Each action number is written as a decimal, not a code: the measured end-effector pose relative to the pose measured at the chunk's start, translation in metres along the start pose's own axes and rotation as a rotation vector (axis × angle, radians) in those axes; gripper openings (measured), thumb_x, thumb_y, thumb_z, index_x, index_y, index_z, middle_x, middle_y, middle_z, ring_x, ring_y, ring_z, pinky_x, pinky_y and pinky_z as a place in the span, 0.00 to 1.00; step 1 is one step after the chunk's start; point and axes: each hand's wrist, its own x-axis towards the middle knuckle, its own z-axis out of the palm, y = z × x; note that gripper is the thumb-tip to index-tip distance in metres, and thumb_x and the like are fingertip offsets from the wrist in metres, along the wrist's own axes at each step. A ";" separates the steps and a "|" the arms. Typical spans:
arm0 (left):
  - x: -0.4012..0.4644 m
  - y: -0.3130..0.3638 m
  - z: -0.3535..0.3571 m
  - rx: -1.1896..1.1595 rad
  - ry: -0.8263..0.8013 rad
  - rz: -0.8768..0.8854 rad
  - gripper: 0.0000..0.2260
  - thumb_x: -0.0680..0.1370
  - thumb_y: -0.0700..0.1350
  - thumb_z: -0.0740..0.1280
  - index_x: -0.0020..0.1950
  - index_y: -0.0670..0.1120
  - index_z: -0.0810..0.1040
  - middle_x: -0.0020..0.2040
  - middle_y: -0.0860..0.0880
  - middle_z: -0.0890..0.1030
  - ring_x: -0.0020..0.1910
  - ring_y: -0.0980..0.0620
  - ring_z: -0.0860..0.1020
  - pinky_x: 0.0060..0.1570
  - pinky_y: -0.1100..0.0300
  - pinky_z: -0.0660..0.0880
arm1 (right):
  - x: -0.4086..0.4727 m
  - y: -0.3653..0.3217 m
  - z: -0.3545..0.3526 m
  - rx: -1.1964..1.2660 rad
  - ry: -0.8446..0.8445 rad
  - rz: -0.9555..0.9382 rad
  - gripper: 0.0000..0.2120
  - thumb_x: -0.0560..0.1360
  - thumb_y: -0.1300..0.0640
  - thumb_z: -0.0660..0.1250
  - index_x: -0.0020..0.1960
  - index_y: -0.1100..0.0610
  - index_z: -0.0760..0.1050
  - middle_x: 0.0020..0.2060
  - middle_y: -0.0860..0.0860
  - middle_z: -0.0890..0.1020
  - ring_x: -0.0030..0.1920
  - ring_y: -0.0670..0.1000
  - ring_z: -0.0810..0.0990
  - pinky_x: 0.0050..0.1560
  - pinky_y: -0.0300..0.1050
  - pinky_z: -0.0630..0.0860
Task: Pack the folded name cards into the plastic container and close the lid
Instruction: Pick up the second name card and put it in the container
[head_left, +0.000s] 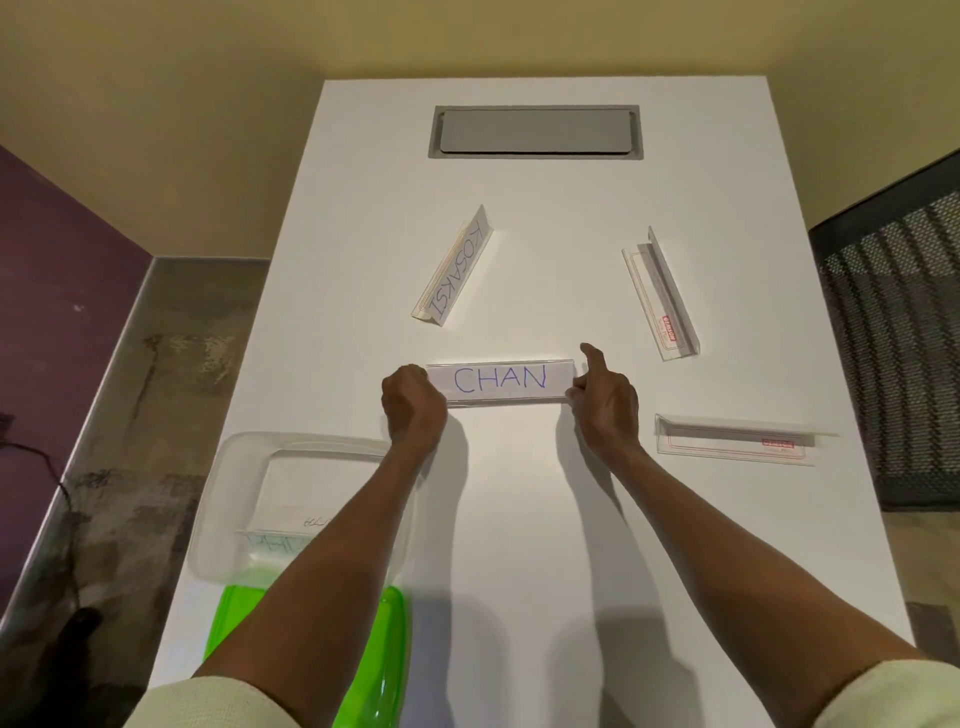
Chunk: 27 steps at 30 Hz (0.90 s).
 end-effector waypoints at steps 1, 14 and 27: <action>-0.001 -0.003 0.002 -0.001 -0.021 -0.007 0.12 0.72 0.32 0.57 0.35 0.48 0.63 0.34 0.53 0.59 0.41 0.50 0.59 0.29 0.64 0.53 | -0.001 0.002 0.002 0.001 -0.007 0.013 0.25 0.74 0.61 0.60 0.70 0.51 0.62 0.35 0.51 0.81 0.38 0.56 0.77 0.43 0.47 0.73; -0.003 -0.011 -0.001 0.041 -0.088 0.095 0.06 0.74 0.32 0.61 0.41 0.42 0.72 0.37 0.43 0.74 0.38 0.46 0.72 0.40 0.58 0.70 | -0.011 0.017 0.011 0.028 -0.019 0.003 0.24 0.72 0.62 0.63 0.66 0.50 0.65 0.36 0.49 0.83 0.38 0.56 0.79 0.41 0.45 0.73; 0.014 -0.016 -0.017 0.053 -0.050 0.205 0.06 0.75 0.34 0.59 0.43 0.44 0.70 0.43 0.48 0.73 0.45 0.47 0.71 0.45 0.58 0.67 | -0.014 0.024 0.004 0.089 -0.110 -0.025 0.23 0.73 0.55 0.69 0.66 0.51 0.68 0.53 0.48 0.78 0.51 0.47 0.75 0.51 0.41 0.70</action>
